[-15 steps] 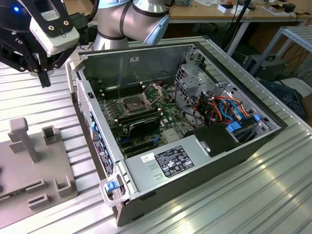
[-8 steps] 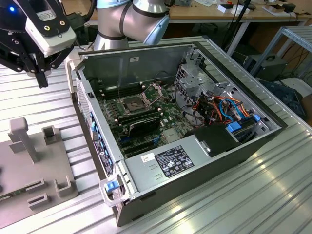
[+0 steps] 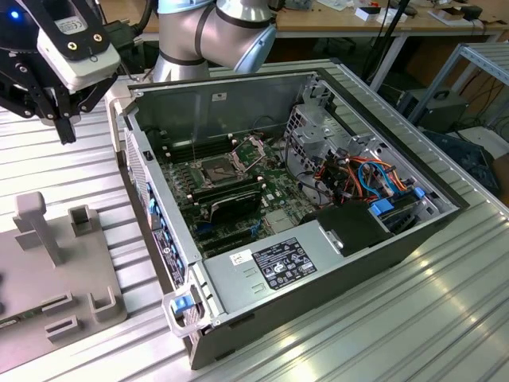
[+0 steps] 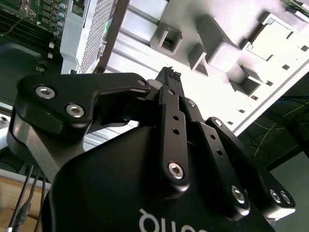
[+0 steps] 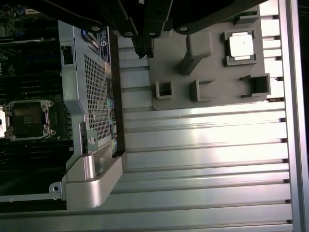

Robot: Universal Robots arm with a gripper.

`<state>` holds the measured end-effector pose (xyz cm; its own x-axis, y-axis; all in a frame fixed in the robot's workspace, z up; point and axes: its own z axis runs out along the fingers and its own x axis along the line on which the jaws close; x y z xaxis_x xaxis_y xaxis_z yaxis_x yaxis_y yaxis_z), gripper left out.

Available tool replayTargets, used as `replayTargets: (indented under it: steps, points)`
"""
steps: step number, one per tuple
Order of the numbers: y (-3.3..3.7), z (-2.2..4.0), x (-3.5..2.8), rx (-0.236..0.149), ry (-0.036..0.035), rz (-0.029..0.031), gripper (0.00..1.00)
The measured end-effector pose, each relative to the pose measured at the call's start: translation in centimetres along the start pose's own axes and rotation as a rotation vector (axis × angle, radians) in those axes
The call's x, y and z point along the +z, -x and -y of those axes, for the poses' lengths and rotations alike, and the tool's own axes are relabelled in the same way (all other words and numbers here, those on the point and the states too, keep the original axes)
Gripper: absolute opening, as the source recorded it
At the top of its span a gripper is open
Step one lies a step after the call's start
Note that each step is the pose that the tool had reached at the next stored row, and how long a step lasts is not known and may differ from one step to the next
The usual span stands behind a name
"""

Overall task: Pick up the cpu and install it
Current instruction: 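Reach for the cpu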

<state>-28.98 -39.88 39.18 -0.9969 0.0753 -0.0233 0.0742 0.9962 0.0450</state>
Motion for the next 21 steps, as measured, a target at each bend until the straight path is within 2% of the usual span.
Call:
replayTargets:
  steps: [21]
  points:
    - [-0.97, 0.07, -0.02, 0.000, 0.0000, 0.0000, 0.11]
